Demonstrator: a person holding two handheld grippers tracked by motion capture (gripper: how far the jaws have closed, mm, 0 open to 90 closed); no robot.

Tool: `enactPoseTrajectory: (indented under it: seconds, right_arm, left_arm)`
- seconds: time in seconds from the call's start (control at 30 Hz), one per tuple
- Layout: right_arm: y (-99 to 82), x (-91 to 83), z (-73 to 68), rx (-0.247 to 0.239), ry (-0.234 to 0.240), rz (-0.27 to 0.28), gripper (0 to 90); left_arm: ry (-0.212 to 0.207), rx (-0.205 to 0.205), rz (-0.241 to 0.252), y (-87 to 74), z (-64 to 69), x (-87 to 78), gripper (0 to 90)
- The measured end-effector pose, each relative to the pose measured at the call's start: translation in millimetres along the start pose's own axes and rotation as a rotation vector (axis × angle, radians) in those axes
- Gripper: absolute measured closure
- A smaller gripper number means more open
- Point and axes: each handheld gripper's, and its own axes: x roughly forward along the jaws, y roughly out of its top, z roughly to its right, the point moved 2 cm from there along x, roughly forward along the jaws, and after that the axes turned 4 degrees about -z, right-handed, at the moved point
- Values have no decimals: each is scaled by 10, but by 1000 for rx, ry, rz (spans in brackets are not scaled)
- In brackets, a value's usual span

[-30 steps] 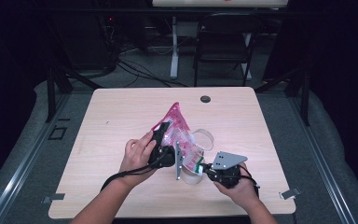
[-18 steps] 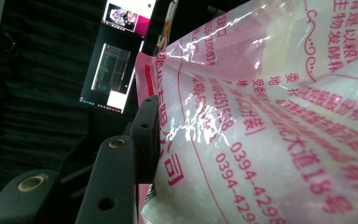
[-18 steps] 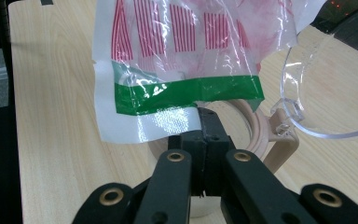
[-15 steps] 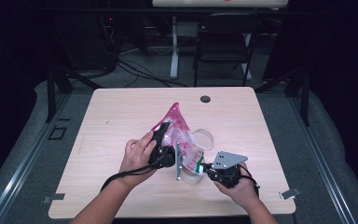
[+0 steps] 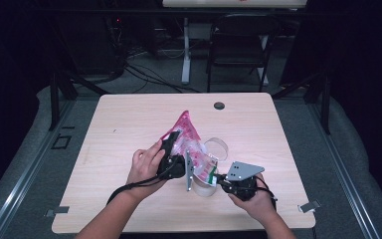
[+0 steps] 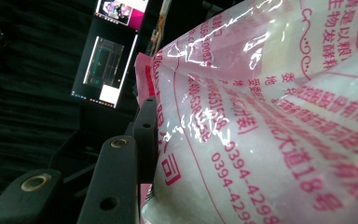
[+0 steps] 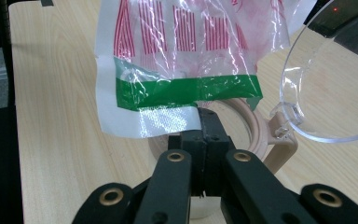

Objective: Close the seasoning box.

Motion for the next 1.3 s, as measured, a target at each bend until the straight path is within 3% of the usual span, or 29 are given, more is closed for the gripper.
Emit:
enactPoseTrajectory:
  seconds: [0.7,1.0,1.3]
  right_arm:
    - [103,-84,-48,-16,-4,39,900]
    - [131,-126,-42,-20,-18,52,900]
    - [147,-151,-38,-20,-21,64,900]
  left_arm:
    - [-30,-80,-11,-95,-4,2,626]
    - [-36,-85,-16,-98,4,-4,629]
    - [-51,-131,-11,-127,28,13,629]
